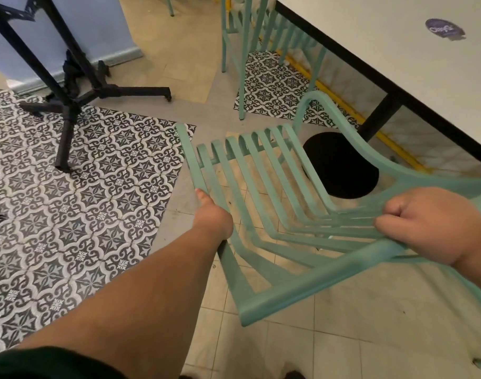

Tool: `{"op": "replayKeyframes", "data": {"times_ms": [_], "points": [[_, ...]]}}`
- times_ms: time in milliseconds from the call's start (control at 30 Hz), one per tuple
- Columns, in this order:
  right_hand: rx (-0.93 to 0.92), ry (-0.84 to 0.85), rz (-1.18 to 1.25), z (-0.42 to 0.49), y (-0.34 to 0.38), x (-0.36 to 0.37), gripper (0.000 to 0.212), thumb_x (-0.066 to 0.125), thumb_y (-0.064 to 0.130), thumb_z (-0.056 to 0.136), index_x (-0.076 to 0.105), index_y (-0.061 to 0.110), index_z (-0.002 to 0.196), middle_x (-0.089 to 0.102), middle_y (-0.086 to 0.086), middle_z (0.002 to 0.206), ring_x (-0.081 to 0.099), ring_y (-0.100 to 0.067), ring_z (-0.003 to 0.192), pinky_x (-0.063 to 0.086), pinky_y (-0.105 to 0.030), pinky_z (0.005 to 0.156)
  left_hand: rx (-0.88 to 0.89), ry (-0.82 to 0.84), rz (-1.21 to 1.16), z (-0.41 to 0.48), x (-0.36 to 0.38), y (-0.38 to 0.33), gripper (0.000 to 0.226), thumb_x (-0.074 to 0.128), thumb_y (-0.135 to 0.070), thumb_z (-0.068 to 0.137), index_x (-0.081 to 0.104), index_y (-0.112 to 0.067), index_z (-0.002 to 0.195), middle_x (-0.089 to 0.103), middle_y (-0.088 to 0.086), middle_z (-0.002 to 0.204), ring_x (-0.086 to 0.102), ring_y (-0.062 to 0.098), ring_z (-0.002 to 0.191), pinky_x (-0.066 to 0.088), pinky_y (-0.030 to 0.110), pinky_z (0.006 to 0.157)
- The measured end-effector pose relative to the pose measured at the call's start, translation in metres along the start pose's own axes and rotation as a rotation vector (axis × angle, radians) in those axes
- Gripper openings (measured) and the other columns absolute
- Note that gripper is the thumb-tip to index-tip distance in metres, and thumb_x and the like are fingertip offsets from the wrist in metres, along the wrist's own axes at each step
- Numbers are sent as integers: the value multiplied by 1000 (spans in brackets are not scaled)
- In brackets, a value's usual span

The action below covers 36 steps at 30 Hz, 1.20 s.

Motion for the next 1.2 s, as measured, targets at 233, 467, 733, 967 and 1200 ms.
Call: {"op": "replayKeyframes", "data": {"times_ms": [233,467,733,967,1200], "points": [[-22,2,-28,8,6,-2,58,26,61,72,54,11,61,55,-7,63,55,-21,62,44,-44,54,-105,135,134,25,-3,-12,74,31,-43,105,-17,-32,159,41,8,130,48,36,129,37,44,103],[7,-22,-38,15,9,-3,60,20,60,66,54,12,60,55,-6,63,55,-20,61,37,-37,50,-5,85,253,25,-13,-27,88,44,-7,100,-18,-23,159,42,17,147,49,36,130,40,41,105],[129,-82,15,22,24,-9,55,25,57,68,52,11,56,53,-6,56,56,-24,57,39,-36,47,68,105,167,40,-27,-40,91,42,-1,95,-18,-26,159,32,19,158,45,41,133,43,51,110],[143,-92,47,31,30,-11,48,22,55,69,43,17,49,47,-3,53,55,-25,55,29,-31,45,113,107,275,57,-33,-52,96,43,4,94,-23,-27,157,50,30,141,59,42,115,50,52,102],[165,-131,53,42,37,-13,45,25,52,69,44,14,51,43,-2,52,48,-23,53,27,-30,46,146,93,361,74,-39,-61,100,46,5,95,-25,-29,156,45,30,147,58,42,118,51,45,95]]}}
Point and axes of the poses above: each hand's wrist, its own z-axis towards the middle knuckle, its own x-axis out of the palm, y = z × x, the point moved 3 cm from there along z, towards the middle knuckle
